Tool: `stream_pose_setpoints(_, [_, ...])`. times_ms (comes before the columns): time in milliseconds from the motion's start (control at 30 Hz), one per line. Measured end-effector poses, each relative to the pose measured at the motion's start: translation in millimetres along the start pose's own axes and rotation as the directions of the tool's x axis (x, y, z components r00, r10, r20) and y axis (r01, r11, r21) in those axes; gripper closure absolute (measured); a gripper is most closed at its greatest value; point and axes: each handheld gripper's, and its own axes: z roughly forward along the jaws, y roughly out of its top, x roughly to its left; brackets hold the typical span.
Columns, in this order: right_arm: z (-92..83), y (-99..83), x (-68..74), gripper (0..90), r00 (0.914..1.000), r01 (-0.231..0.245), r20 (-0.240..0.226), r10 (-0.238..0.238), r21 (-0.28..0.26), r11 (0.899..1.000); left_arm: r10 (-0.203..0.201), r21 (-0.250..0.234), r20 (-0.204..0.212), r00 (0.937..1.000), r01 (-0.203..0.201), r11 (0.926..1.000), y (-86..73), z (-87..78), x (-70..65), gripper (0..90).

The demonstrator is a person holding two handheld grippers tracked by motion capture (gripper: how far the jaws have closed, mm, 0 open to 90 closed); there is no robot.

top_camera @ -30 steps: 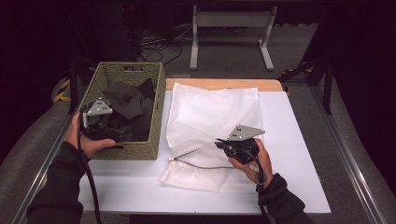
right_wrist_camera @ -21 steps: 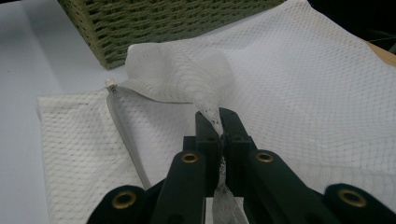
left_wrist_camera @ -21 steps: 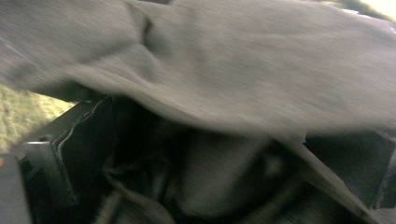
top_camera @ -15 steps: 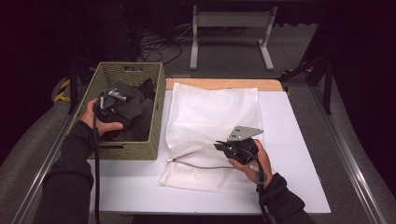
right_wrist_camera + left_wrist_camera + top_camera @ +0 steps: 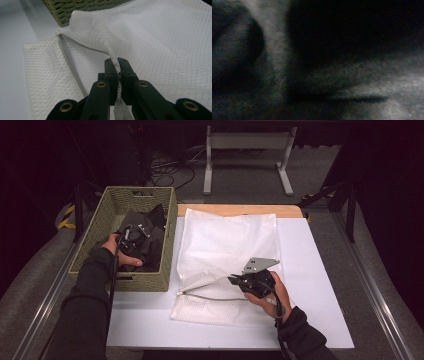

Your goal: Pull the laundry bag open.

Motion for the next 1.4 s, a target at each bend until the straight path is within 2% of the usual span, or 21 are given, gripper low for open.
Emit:
stream_pose_setpoints(33, [0.0, 0.0, 0.0, 87.3, 1.0, 0.0, 0.0, 0.0, 0.0, 1.0, 0.0, -0.001, -0.004, 1.0, 0.0, 1.0, -0.5, -1.0, 1.0, 10.9])
stream_pose_setpoints(233, [2.7, -3.8, -1.7, 87.8, 1.0, -0.007, 0.001, 0.007, 0.014, 1.0, 0.013, -0.007, -0.038, 0.9992, -0.013, 0.9999, -2.0, -7.2, 1.4, 47.2])
stream_pose_setpoints(300, [2.3, -4.9, -2.3, 88.1, 0.9999, -0.012, 0.003, 0.012, 0.011, 1.0, 0.023, -0.021, -0.058, 0.998, -0.024, 0.9995, -3.1, -9.4, -0.5, 52.2])
stream_pose_setpoints(367, [1.1, -5.0, -2.6, 88.1, 0.9999, -0.012, 0.007, 0.012, 0.006, 1.0, 0.031, -0.053, -0.117, 0.9926, -0.037, 0.9979, -4.0, -14.6, -2.7, 55.0])
stream_pose_setpoints(400, [1.1, -5.0, -2.6, 88.1, 0.9999, -0.012, 0.007, 0.012, 0.006, 1.0, 0.031, -0.053, -0.117, 0.9926, -0.037, 0.9979, -4.0, -14.6, -2.7, 55.5])
stream_pose_setpoints(467, [0.0, -4.8, -2.1, 88.1, 0.9999, -0.012, 0.009, 0.012, 0.001, 1.0, 0.012, -0.106, -0.168, 0.9857, -0.03, 0.9939, -6.6, -22.4, -4.3, 56.0])
stream_pose_setpoints(600, [-1.8, -3.5, -0.5, 88.1, 0.9999, -0.007, 0.013, 0.007, -0.005, 1.0, -0.029, -0.225, -0.2, 0.9794, -0.017, 0.9742, -12.4, -37.2, -4.8, 56.5])
stream_pose_setpoints(733, [-4.5, -2.7, -0.3, 88.5, 0.9998, -0.006, 0.016, 0.006, -0.015, 1.0, -0.064, -0.32, -0.224, 0.9724, -0.011, 0.9475, -18.4, -51.9, -5.8, 56.5])
stream_pose_setpoints(800, [-5.2, -2.6, -0.3, 88.8, 0.9998, -0.007, 0.019, 0.007, -0.019, 1.0, -0.073, -0.347, -0.199, 0.9772, -0.001, 0.938, -21.1, -58.1, -7.2, 56.5])
stream_pose_setpoints(833, [-5.6, -2.5, -0.3, 88.9, 0.9998, -0.006, 0.02, 0.007, -0.021, 1.0, -0.083, -0.376, -0.199, 0.9764, 0.002, 0.9267, -23.8, -62.0, -9.1, 56.4])
stream_pose_setpoints(933, [-6.7, -2.0, -0.3, 89.0, 0.9997, -0.006, 0.024, 0.007, -0.028, 1.0, -0.1, -0.43, -0.194, 0.9759, 0.007, 0.903, -30.3, -72.2, -12.4, 56.4])
stream_pose_setpoints(967, [-6.9, -2.0, -0.4, 89.1, 0.9997, -0.006, 0.023, 0.007, -0.029, 1.0, -0.11, -0.464, -0.19, 0.9755, 0.009, 0.8857, -34.4, -78.1, -14.2, 56.5])
stream_pose_setpoints(1000, [-7.2, -1.9, -0.5, 89.1, 0.9997, -0.007, 0.025, 0.008, -0.031, 1.0, -0.111, -0.484, -0.183, 0.9769, 0.009, 0.8752, -37.6, -82.8, -15.7, 56.5])
stream_pose_setpoints(1033, [-7.2, -1.9, -0.5, 89.1, 0.9997, -0.007, 0.025, 0.008, -0.031, 1.0, -0.111, -0.484, -0.183, 0.9769, 0.009, 0.8752, -37.6, -82.8, -15.7, 56.5])
stream_pose_setpoints(1067, [-7.7, -1.8, -0.5, 89.0, 0.9996, -0.008, 0.028, 0.009, -0.033, 0.999, -0.12, -0.508, -0.186, 0.9752, 0.009, 0.8612, -40.6, -87.0, -18.1, 56.5])
stream_pose_setpoints(1133, [-8.2, -1.2, -0.5, 89.0, 0.9995, -0.007, 0.03, 0.008, -0.035, 0.999, -0.128, -0.553, -0.158, 0.9791, 0.02, 0.8331, -46.0, -94.1, -20.6, 56.5])
stream_pose_setpoints(1167, [-8.3, -0.9, -0.5, 89.1, 0.9995, -0.008, 0.032, 0.009, -0.037, 0.999, -0.133, -0.583, -0.139, 0.9813, 0.028, 0.8117, -49.0, -96.9, -22.1, 56.5])
stream_pose_setpoints(1200, [-8.4, -0.6, -0.5, 89.0, 0.9994, -0.007, 0.033, 0.008, -0.038, 0.999, -0.131, -0.603, -0.127, 0.9832, 0.028, 0.7973, -51.5, -99.7, -24.8, 56.4])
stream_pose_setpoints(1233, [-8.3, -0.4, -0.3, 89.1, 0.9994, -0.006, 0.033, 0.008, -0.038, 0.999, -0.125, -0.611, -0.128, 0.9838, 0.021, 0.791, -53.1, -101.9, -27.1, 56.4])
stream_pose_setpoints(1267, [-8.3, -0.3, -0.2, 89.0, 0.9994, -0.005, 0.034, 0.006, -0.039, 0.999, -0.123, -0.631, -0.129, 0.9839, 0.014, 0.7754, -55.0, -104.5, -31.8, 56.3])
stream_pose_setpoints(1400, [-8.8, 0.0, -0.3, 89.1, 0.9992, -0.007, 0.04, 0.009, -0.043, 0.999, -0.094, -0.668, -0.138, 0.9859, -0.022, 0.7436, -60.1, -112.9, -47.1, 56.3])
